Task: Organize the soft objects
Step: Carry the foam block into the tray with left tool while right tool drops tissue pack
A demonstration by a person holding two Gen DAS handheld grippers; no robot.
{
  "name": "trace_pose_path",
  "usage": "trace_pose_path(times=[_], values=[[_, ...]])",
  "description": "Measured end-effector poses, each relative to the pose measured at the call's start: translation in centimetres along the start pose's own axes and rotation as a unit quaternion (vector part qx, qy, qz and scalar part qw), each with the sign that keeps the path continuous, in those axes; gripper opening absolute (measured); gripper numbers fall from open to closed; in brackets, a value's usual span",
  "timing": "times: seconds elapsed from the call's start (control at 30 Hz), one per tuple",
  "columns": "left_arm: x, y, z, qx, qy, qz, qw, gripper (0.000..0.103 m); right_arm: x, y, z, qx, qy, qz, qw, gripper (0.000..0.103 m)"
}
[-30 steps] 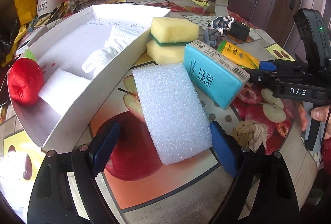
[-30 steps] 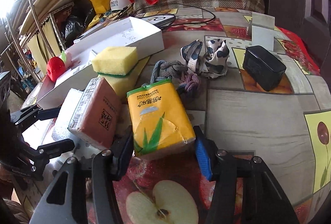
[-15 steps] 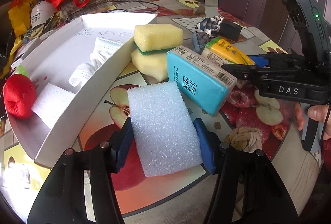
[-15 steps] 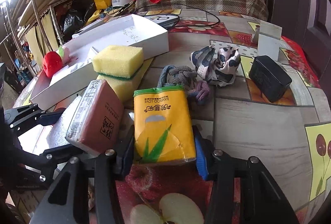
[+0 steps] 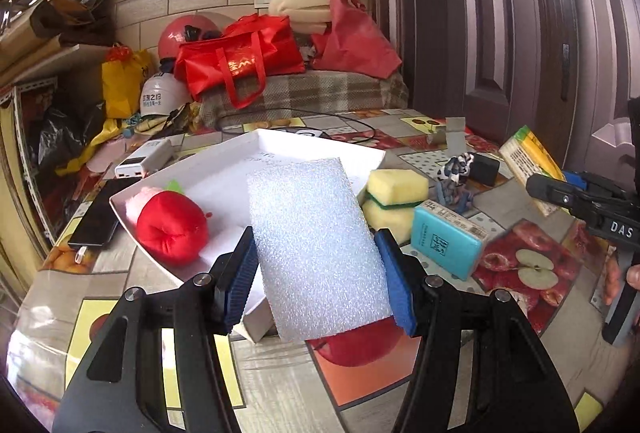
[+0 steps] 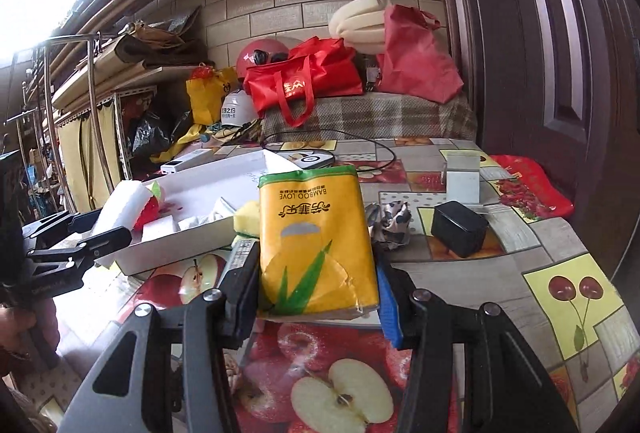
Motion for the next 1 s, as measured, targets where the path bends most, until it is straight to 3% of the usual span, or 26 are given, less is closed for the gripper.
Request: trace_pose_path(times=[0.53,0.8,1.0], values=[[-7.4,-2.4,-0.9,0.025,0.057,-0.092,0.9938,0.058,-12.3,-6.1,0.0,-0.021,0.017,-0.093,0.995,0.049],[-8.6,-4.4,-1.9,0.03,0.055,-0.112,0.9918,0.058,-15.1,-9.8,-1.4,-0.005,-0.001,-0.08,0.997,0.049],[-9.8,-6.0,-2.7,0.03,0.069,-0.119,0.99,0.058,-14.2,-12.6,-2.7,-0.001,-0.014,-0.048,0.999,0.05]])
Point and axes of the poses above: each gripper's, at about its wrist camera, not at the fingertips, and y roughly against the way its jaws point, x to its right, z to its underside, the point moved 6 cm from there along -y, roughly the way its jaws point, and after that the axes turned 3 degrees about -z, right-handed, at the moved point
